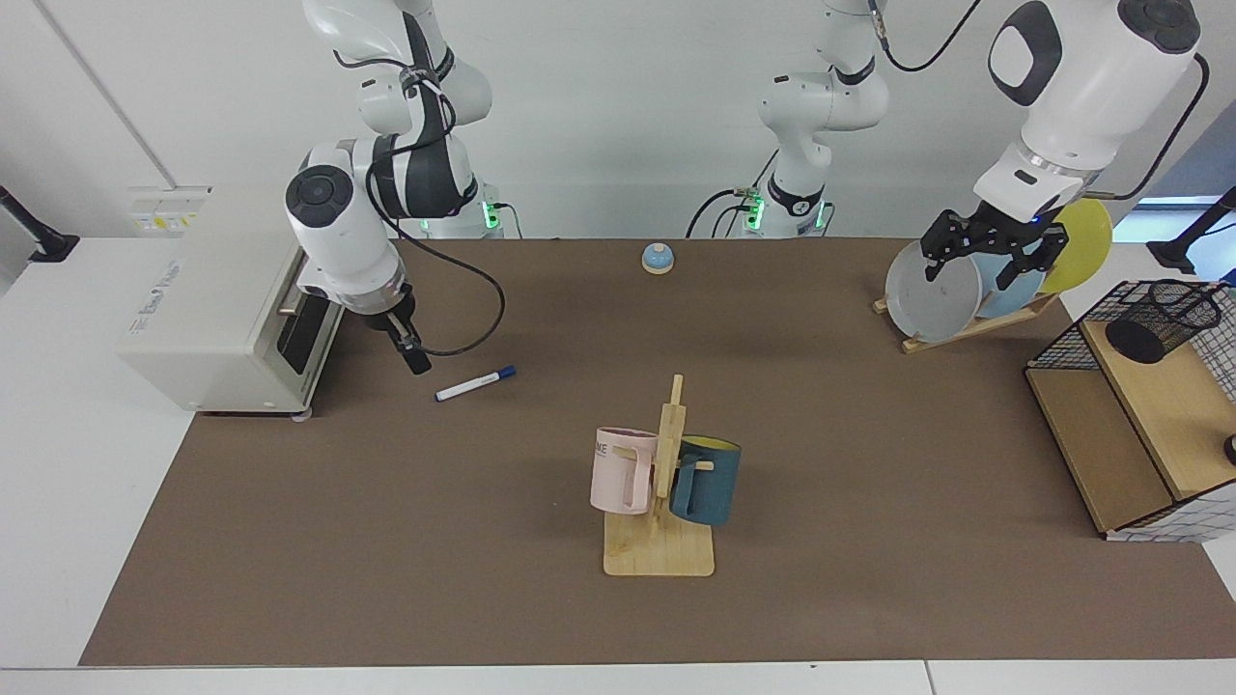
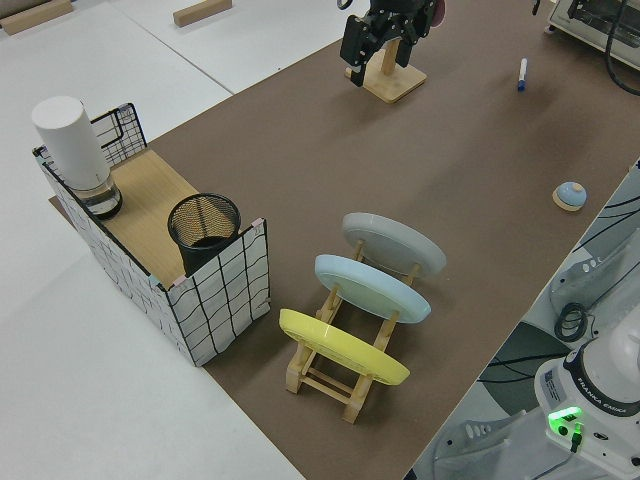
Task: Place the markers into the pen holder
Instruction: 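Reach the right gripper over the white marker with the blue cap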
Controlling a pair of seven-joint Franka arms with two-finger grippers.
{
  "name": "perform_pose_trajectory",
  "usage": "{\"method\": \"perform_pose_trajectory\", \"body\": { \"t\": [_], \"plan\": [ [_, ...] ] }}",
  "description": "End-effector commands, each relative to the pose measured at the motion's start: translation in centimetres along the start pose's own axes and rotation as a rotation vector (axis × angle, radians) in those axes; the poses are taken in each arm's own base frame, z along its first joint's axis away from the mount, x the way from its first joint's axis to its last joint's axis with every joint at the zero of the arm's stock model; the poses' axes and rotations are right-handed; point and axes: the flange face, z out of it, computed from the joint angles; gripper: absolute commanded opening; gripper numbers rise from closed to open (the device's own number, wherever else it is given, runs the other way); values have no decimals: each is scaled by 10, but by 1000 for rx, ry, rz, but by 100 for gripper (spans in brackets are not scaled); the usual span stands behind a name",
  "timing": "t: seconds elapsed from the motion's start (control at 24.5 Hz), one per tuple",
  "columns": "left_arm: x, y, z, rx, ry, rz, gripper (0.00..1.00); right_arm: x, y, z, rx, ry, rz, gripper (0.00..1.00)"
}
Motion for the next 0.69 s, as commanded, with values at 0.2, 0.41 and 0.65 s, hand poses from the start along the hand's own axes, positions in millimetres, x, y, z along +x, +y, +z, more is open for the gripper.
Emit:
{"method": "perform_pose_trajectory", "body": {
  "t": [0.2,0.41,0.65],
  "plan": [
    [-2,1,14,14,9,-7,100,-5,-11,56,89,-15,140,100],
    [-2,1,15,14,7,-9,100,-2,-20,67,119,3,133,100],
    [-3,0,16,12,5,-10,100,-11,-26,79,119,8,112,100]
  ]
}}
